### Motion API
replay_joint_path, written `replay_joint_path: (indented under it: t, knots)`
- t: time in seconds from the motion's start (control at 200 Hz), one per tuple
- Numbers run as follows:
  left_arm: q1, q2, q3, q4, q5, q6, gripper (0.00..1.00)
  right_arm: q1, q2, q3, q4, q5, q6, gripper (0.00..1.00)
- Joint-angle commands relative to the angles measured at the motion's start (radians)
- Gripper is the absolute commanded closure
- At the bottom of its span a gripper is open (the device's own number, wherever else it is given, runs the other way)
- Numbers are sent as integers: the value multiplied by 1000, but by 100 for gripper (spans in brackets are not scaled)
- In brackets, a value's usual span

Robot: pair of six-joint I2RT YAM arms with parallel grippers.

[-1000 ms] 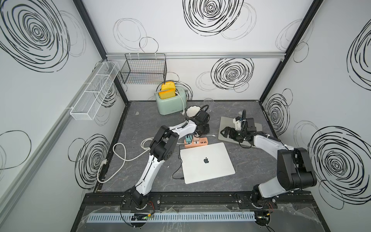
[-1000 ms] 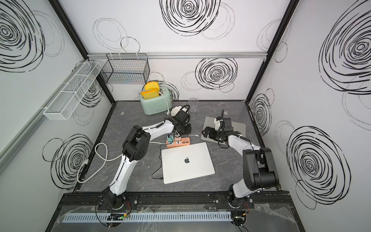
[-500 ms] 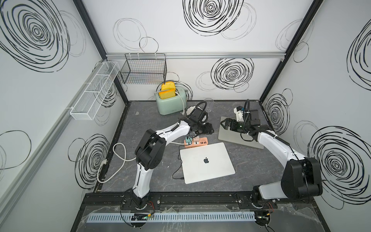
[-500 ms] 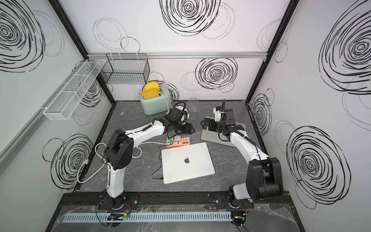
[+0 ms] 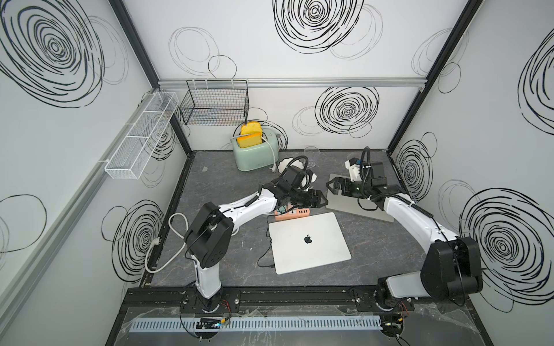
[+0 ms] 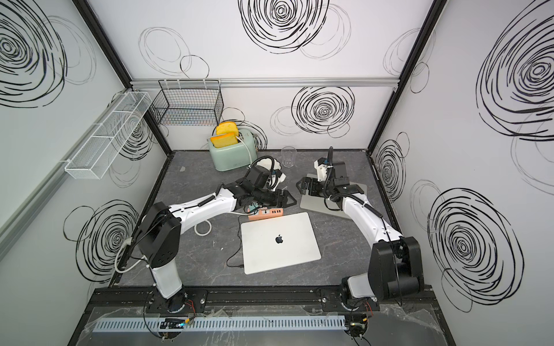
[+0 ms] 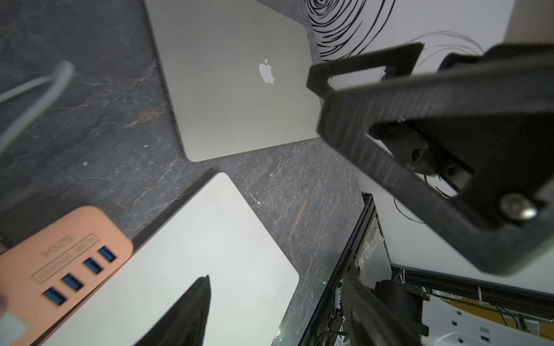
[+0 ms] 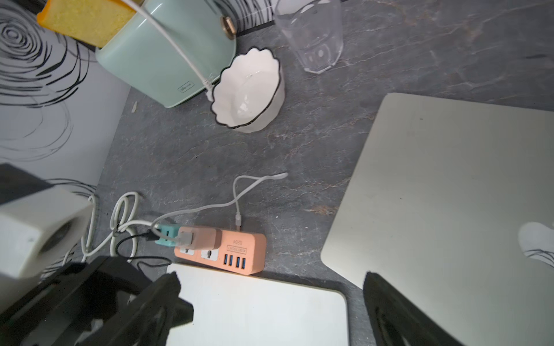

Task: Unplug the laptop charger
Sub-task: Remove the charging cable from the plug.

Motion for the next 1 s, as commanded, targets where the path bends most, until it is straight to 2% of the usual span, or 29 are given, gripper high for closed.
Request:
replay_joint_path:
  t: [0.0,0.13,0.25,0.33,0.505,0.65,0.84,0.995]
  knots:
    - [108,-146,-54,-26,2,44,29,88,22,79,-24,-28,-65,1]
    - [207,-241,-106,-140,-10,150,29,188,120,166,-81,-10,-105,1]
    - [265,-262,-144,-186,-34,210,29,253,200,216,-77,-22,-94,1]
    - [299,-255,-165,-173,-56,216,29,288,256,259,-85,-35,-88,5]
    - [370,-176,-157,-171,-92,322,33,346,364,344,-164,-18,-147,18]
    - [368,-116,-141,-140,-79,319,33,351,402,342,-150,-12,-148,33]
    - [324,-39,-137,-85,-96,281,33,351,443,352,-139,-7,-146,43]
    - [281,8,-122,-54,-92,255,34,345,454,347,-131,-2,-152,55]
